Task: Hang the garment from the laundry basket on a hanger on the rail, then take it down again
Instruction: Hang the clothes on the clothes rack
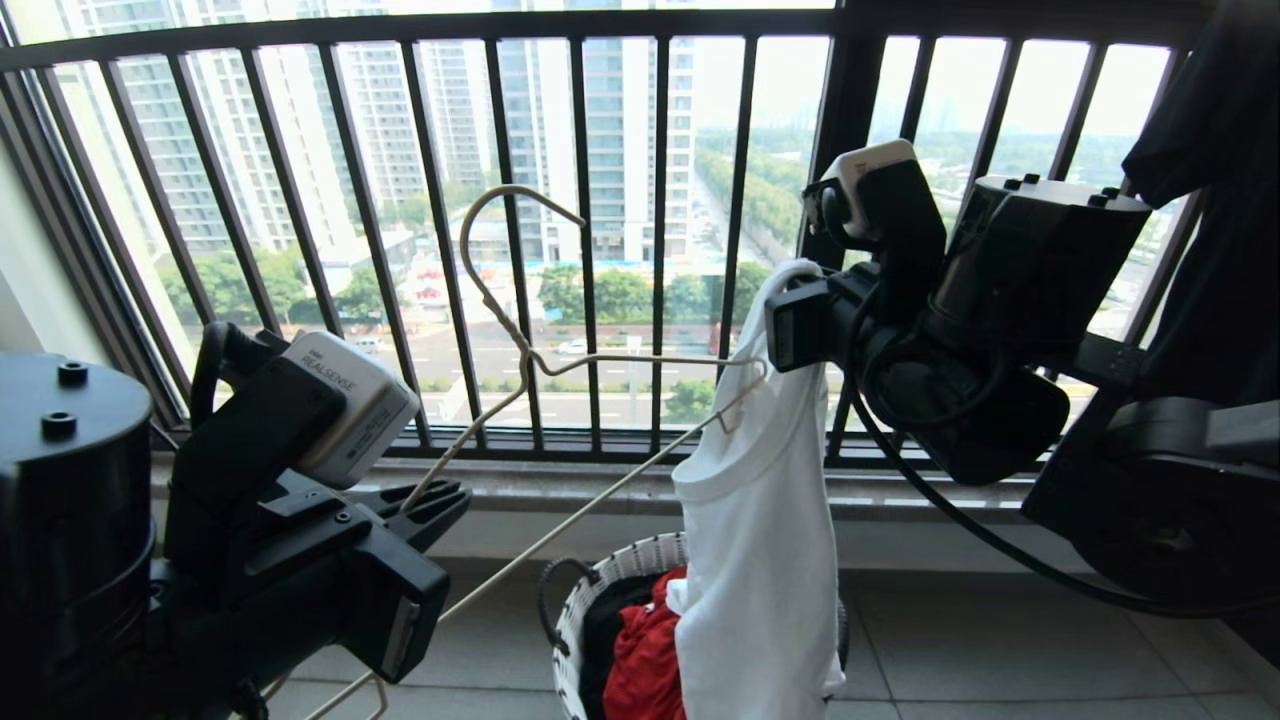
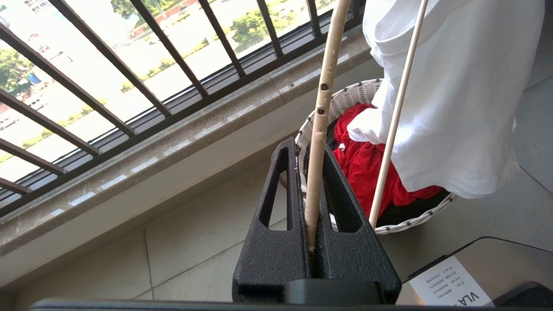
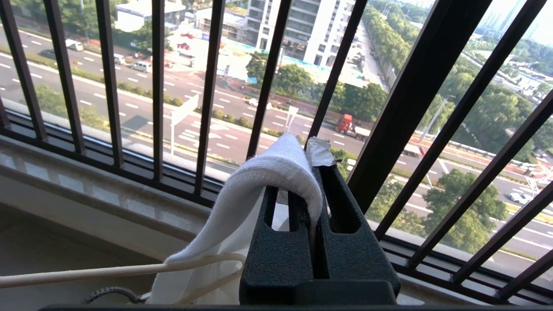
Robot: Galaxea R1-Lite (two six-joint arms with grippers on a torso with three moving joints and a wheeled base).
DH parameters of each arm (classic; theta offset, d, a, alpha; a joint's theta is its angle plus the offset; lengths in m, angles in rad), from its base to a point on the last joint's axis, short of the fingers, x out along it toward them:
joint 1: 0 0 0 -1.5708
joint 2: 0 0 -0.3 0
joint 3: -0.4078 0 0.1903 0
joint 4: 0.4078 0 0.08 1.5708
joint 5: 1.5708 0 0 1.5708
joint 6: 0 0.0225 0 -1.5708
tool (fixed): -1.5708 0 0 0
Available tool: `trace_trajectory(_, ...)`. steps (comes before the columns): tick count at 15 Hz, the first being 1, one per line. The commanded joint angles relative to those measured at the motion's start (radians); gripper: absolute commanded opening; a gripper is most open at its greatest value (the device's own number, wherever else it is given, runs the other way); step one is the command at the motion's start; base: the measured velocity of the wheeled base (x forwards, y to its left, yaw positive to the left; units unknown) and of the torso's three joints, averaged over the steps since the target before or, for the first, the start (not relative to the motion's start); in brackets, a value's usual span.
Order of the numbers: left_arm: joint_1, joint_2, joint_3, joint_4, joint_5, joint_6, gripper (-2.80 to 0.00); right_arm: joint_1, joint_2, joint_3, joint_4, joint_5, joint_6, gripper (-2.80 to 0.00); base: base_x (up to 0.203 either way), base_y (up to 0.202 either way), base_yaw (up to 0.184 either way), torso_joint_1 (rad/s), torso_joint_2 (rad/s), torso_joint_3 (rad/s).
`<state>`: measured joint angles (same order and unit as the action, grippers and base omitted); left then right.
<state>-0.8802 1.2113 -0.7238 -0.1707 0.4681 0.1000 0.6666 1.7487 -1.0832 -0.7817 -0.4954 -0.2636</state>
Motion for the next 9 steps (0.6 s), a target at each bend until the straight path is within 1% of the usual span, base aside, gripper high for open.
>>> trace_trajectory(1, 0.0, 0.001, -0.005, -0.004, 0.004, -0.001, -2.8, 0.001, 0.003, 0.002, -0.005, -0.003, -0.002, -2.8, 0.0, 0.0, 0.0, 0.0, 0.0, 0.0)
trace_trajectory(5, 0.0, 0.029, -0.014, -0.006, 0.012, -0.014, -2.8, 0.021, 0.005, 0.008, -0.005, -0.002, -0.002, -2.8, 0.0, 0.0, 0.0, 0.0, 0.0, 0.0)
trace_trajectory(7, -0.001, 0.077, -0.01, -0.036, 0.012, -0.041, -2.8, 0.041, 0.005, 0.014, -0.007, -0.002, -0.002, -2.8, 0.0, 0.0, 0.0, 0.0, 0.0, 0.0)
trace_trajectory(9, -0.002, 0.123, 0.005, -0.078, 0.011, -0.054, -2.8, 0.054, 0.005, 0.017, -0.008, -0.003, -0.001, -2.8, 0.0, 0.0, 0.0, 0.0, 0.0, 0.0)
